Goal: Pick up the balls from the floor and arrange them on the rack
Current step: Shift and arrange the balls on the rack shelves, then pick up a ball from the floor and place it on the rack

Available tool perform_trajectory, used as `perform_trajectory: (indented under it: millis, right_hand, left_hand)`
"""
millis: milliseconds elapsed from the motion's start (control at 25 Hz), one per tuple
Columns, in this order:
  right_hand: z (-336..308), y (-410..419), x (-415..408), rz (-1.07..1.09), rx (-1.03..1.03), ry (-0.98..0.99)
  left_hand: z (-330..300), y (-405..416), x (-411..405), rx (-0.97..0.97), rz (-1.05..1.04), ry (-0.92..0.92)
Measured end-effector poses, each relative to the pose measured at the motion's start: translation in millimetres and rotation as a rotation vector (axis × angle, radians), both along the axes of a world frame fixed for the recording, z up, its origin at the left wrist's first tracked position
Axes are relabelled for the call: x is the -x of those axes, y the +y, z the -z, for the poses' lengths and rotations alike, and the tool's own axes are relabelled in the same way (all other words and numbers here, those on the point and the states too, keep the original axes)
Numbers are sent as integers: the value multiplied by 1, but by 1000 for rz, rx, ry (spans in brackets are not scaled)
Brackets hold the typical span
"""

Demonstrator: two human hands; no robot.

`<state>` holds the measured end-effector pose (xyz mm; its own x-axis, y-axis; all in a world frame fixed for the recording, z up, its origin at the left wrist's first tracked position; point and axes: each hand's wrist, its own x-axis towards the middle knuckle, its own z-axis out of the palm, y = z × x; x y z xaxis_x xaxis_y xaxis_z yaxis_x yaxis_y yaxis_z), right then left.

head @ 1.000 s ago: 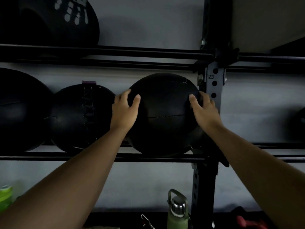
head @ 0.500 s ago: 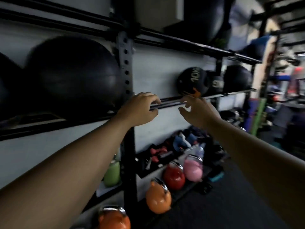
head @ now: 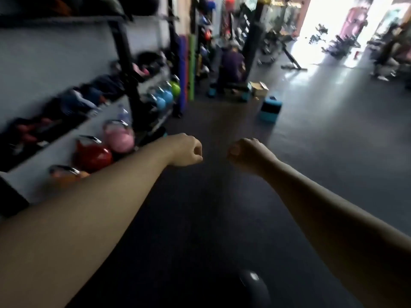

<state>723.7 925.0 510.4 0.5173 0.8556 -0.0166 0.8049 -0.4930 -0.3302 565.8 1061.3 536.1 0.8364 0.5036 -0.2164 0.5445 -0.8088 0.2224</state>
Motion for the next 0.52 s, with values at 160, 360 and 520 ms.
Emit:
perform_trajectory:
  millis: [160, 360, 520]
  right_hand:
    - [107, -112, -46, 118, 252, 143]
    - [262, -187, -72, 227, 412, 380]
    - [403, -222, -94, 388, 464, 588]
  left_hand:
    - [118, -106, -65, 231, 124, 219]
    - [278, -174, -106, 459, 149, 392]
    - [432, -207, -114, 680, -10, 458]
